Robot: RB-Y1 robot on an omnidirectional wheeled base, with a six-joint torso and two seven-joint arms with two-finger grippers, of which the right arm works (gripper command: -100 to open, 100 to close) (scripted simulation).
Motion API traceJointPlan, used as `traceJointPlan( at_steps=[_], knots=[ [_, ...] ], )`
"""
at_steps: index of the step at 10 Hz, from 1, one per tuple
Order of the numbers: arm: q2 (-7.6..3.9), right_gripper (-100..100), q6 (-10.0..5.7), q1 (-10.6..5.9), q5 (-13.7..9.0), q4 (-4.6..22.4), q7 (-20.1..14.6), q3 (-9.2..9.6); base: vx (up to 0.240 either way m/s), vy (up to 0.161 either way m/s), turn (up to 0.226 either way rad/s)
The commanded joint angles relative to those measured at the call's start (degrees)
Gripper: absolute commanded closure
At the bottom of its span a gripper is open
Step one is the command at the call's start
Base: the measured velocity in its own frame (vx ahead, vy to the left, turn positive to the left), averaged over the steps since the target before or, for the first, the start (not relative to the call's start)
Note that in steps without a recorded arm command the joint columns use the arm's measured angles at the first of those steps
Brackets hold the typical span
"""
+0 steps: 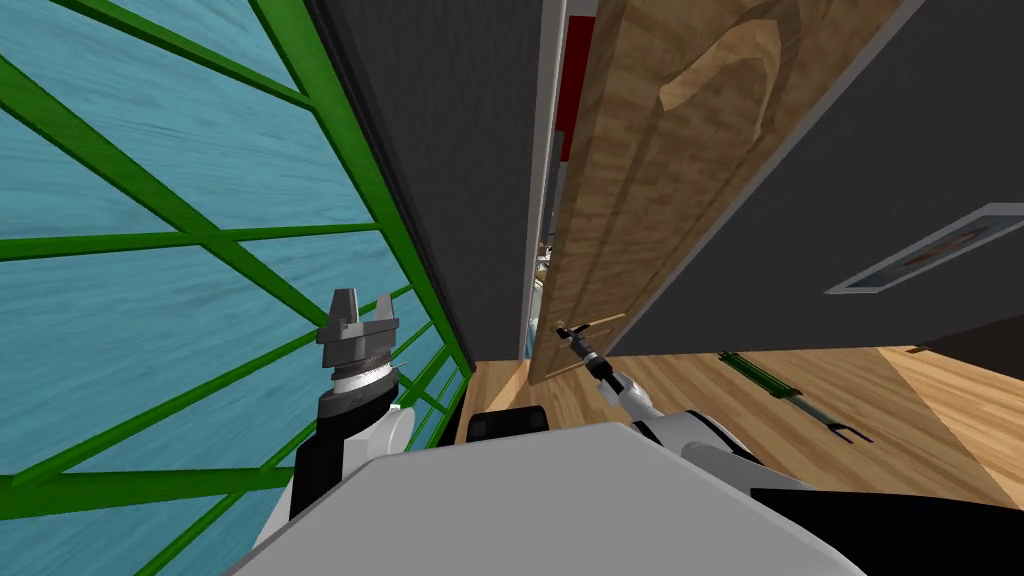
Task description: Pull the door open
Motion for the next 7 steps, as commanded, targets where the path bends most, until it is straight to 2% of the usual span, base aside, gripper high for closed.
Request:
traceJointPlan(
  at_steps=[1,2,6,7],
  knots=[
    [0.12,100,-1.44,-0.67,0.2,2.35,-0.07,0.25,-0.114,-0.037,0.065],
    [-0.49,100,-2.42,-0.21,0.14,2.83,-0.4,-0.04,-0.105,-0.032,0.169],
    [-1.78,100,-4.46,0.76,0.0,3.84,-1.09,-0.66,-0.118,-0.055,0.153],
    [-2.41,100,-5.44,1.23,-0.06,4.33,-1.42,-0.95,-0.134,-0.074,0.199]
  ],
)
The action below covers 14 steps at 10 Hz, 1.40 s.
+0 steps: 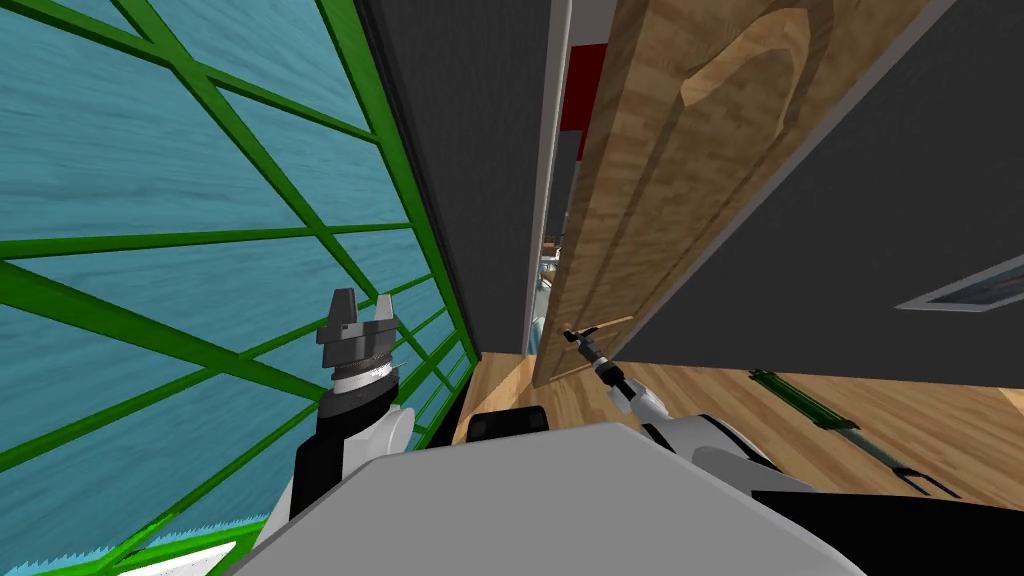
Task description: Pull the door open
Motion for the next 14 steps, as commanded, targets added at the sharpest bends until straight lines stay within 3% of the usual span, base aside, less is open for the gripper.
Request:
traceJointPlan(
  at_steps=[1,3,4,5,6,7,10,11,14],
  knots=[
    [-0.16,100,-1.92,0.12,0.17,1.47,-0.26,0.06,-0.152,-0.085,0.189],
    [-1.47,100,-3.98,1.1,0.03,2.49,-0.96,-0.56,-0.168,-0.125,0.26],
    [-1.24,100,-3.07,0.88,-0.04,2.1,-0.76,-0.54,-0.075,-0.072,0.053],
    [-1.67,100,-4.54,1.87,0.12,2.46,-1.17,-0.62,-0.142,-0.055,0.209],
    [-1.67,100,-4.54,1.87,0.12,2.46,-1.17,-0.62,-0.156,-0.094,0.125],
    [-2.23,100,-5.95,2.63,0.21,2.85,-1.48,-0.8,-0.164,-0.076,0.184],
    [-2.64,100,-7.0,3.2,0.27,3.14,-1.71,-0.94,-0.112,-0.059,0.091],
    [-3.26,100,-8.57,4.05,0.37,3.57,-2.05,-1.14,-0.162,-0.117,0.248],
    [-3.79,100,-9.94,4.79,0.45,3.45,-2.35,-1.31,-0.167,-0.087,0.15]
  ],
)
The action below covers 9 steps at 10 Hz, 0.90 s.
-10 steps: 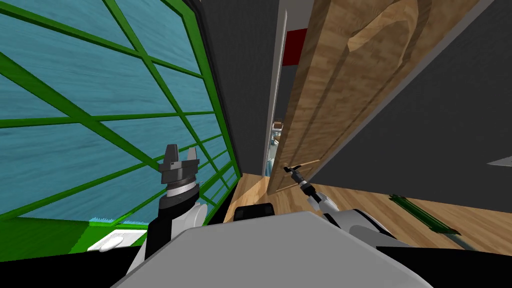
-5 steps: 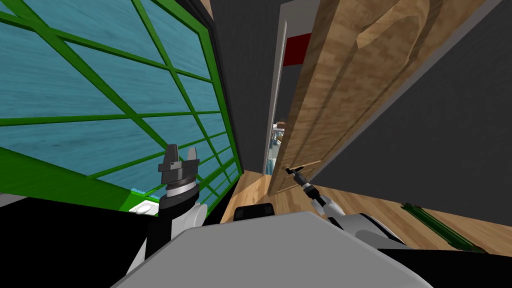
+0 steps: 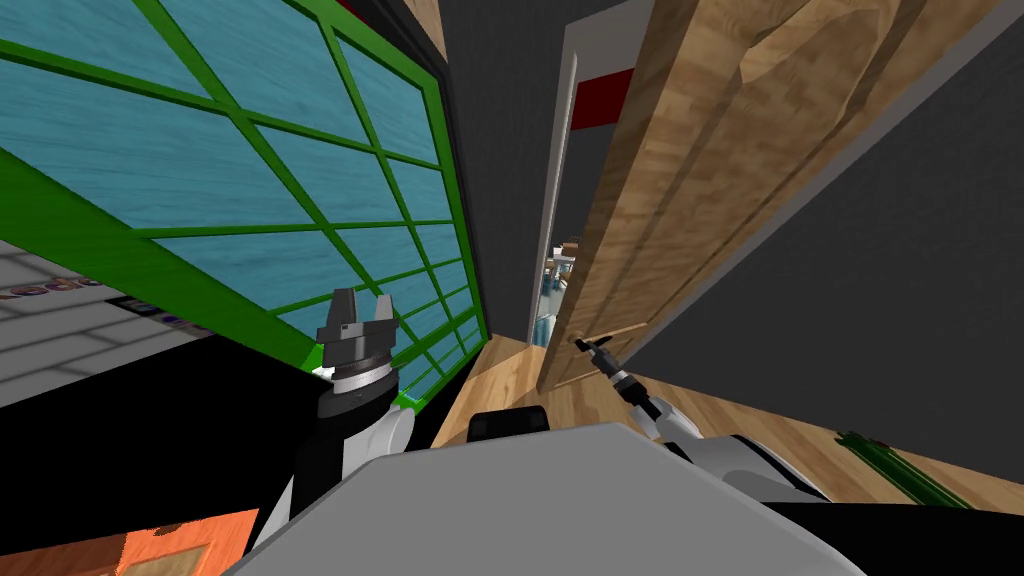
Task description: Pull the door open
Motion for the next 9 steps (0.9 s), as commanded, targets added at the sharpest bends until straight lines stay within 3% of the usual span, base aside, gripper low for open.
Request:
traceJointPlan(
  at_steps=[1,2,4,5,6,7,9],
  knots=[
    [-0.16,100,-1.59,-0.84,0.03,2.36,0.3,-0.03,-0.051,-0.015,-0.036],
    [-0.54,100,-2.54,-0.33,0.09,2.62,0.09,-0.15,-0.089,-0.044,0.108],
    [-0.33,100,-1.59,0.07,0.15,1.87,-0.08,-0.03,-0.055,-0.038,0.046],
    [-0.58,100,-2.97,0.45,0.3,2.7,-0.11,-0.23,-0.14,-0.082,0.221],
    [-0.58,100,-2.97,0.45,0.3,2.7,-0.11,-0.23,-0.178,-0.094,0.161],
    [-0.83,100,-3.93,0.86,0.4,3.06,-0.17,-0.45,-0.17,-0.086,0.179],
    [-0.83,100,-3.93,0.86,0.4,3.06,-0.17,-0.45,-0.093,-0.055,0.038]
  ],
)
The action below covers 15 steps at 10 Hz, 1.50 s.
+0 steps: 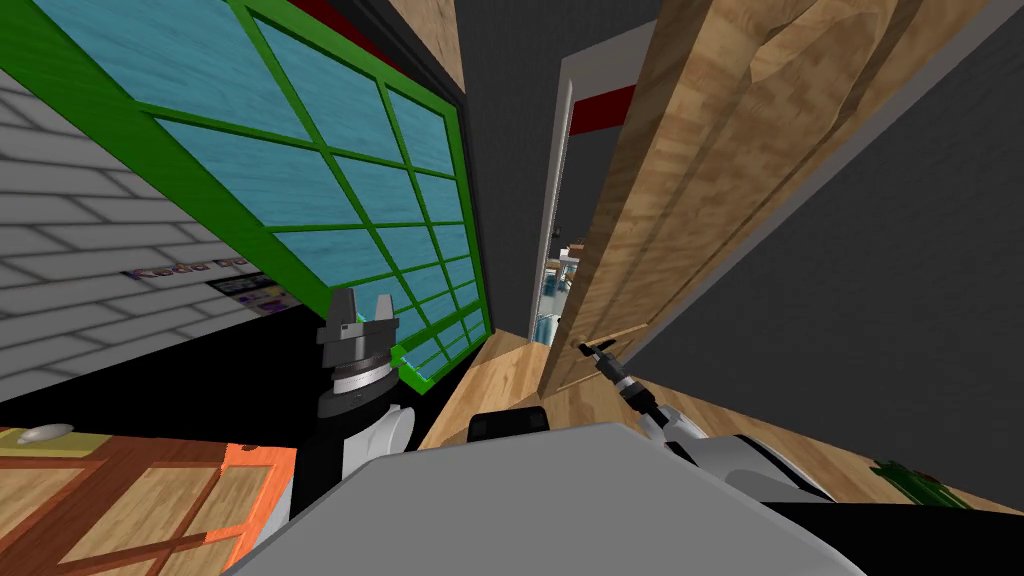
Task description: Pull the door open
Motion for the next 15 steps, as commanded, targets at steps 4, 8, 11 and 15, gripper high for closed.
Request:
traceJointPlan(
  at_steps=[4,8,11,15],
  knots=[
    [-0.49,100,-0.65,1.47,0.04,-1.14,-0.23,-0.49,-0.082,-0.029,0.093],
    [-0.77,100,-1.71,1.93,0.15,-0.74,-0.3,-0.73,-0.108,-0.08,0.088],
    [-1.25,100,-3.51,2.71,0.35,-0.05,-0.42,-1.14,-0.155,-0.071,0.17],
    [-1.1,100,-3.71,2.43,0.49,0.58,-0.37,-1.11,-0.134,-0.066,0.119]
  ],
)
